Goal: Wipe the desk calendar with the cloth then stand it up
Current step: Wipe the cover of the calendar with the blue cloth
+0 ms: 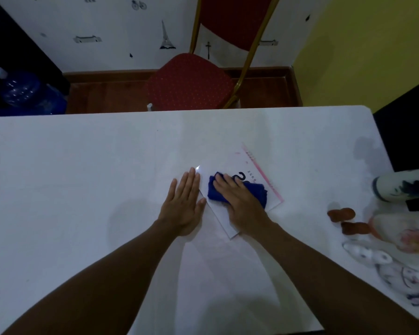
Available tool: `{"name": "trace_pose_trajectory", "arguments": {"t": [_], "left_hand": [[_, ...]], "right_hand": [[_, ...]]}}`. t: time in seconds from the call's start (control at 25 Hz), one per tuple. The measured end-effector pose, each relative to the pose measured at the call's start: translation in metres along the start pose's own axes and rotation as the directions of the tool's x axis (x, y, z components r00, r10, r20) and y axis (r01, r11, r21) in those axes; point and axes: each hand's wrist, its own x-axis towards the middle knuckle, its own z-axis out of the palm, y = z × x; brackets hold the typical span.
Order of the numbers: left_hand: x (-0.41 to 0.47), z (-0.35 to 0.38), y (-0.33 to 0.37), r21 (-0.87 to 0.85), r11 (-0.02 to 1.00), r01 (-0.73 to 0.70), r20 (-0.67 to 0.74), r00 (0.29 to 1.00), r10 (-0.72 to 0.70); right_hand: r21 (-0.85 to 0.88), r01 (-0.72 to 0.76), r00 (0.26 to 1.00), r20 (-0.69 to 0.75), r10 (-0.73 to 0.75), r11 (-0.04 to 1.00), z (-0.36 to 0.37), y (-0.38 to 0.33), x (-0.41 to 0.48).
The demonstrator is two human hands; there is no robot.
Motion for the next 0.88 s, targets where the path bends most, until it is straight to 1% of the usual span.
{"name": "trace_pose_trajectory", "arguments": {"t": [0.12, 0.16, 0.2, 0.24, 0.32, 0.36, 0.4, 0.44, 0.48, 0.56, 0.68, 0.8, 0.88], "left_hand": [[0.001, 0.0, 0.001, -0.003, 1.0, 0.017, -0.005, 1.0, -0.017], [0.001, 0.0, 0.001, -0.003, 1.0, 0.015, -0.014, 1.0, -0.015], [0.0, 0.0, 0.002, 0.0, 1.0, 0.013, -0.024, 1.0, -0.013], [0.0, 0.001, 0.002, 0.005, 1.0, 0.01, -0.032, 0.999, -0.01], [0.0, 0.001, 0.002, 0.018, 1.0, 0.006, -0.045, 0.999, -0.005], [0.0, 0.0, 0.003, 0.017, 1.0, 0.006, -0.05, 0.999, -0.005], [0.0, 0.0, 0.003, 0.012, 1.0, 0.006, -0.051, 0.999, -0.005], [0.0, 0.0, 0.003, 0.008, 1.0, 0.007, -0.046, 0.999, -0.007], [0.0, 0.0, 0.003, 0.008, 1.0, 0.01, -0.04, 0.999, -0.01], [0.0, 0.001, 0.002, 0.01, 1.0, 0.015, -0.034, 0.999, -0.015], [0.001, 0.001, 0.001, 0.006, 1.0, 0.01, -0.019, 1.0, -0.009], [0.001, 0.001, 0.001, -0.006, 1.0, 0.012, -0.019, 1.0, -0.012], [0.0, 0.001, 0.002, -0.005, 1.0, 0.01, -0.031, 0.999, -0.01]], "right_hand": [[-0.035, 0.157, 0.985, 0.076, -0.154, 0.987, 0.0, 0.002, -0.04], [-0.052, 0.196, 0.978, 0.084, -0.191, 0.979, -0.002, 0.004, -0.047], [-0.066, 0.203, 0.977, 0.074, -0.198, 0.977, -0.004, 0.007, -0.047], [-0.075, 0.162, 0.986, 0.045, -0.159, 0.984, -0.005, 0.009, -0.041], [-0.071, -0.047, 0.998, -0.039, 0.044, 0.996, -0.006, 0.012, -0.011], [-0.066, -0.154, 0.986, -0.068, 0.149, 0.986, -0.008, 0.013, 0.01], [-0.066, -0.228, 0.972, -0.074, 0.223, 0.971, -0.009, 0.013, 0.029], [-0.074, -0.257, 0.965, -0.073, 0.252, 0.964, -0.009, 0.012, 0.044], [-0.081, -0.237, 0.97, -0.068, 0.232, 0.968, -0.007, 0.009, 0.053], [-0.085, -0.101, 0.994, -0.043, 0.098, 0.991, 0.0, 0.004, 0.051], [-0.048, 0.07, 0.998, 0.012, -0.069, 0.996, 0.003, -0.002, 0.011], [-0.063, 0.202, 0.968, 0.166, -0.189, 0.977, -0.002, 0.008, -0.041], [-0.071, 0.299, 0.933, 0.229, -0.276, 0.952, -0.014, 0.023, -0.053]]}}
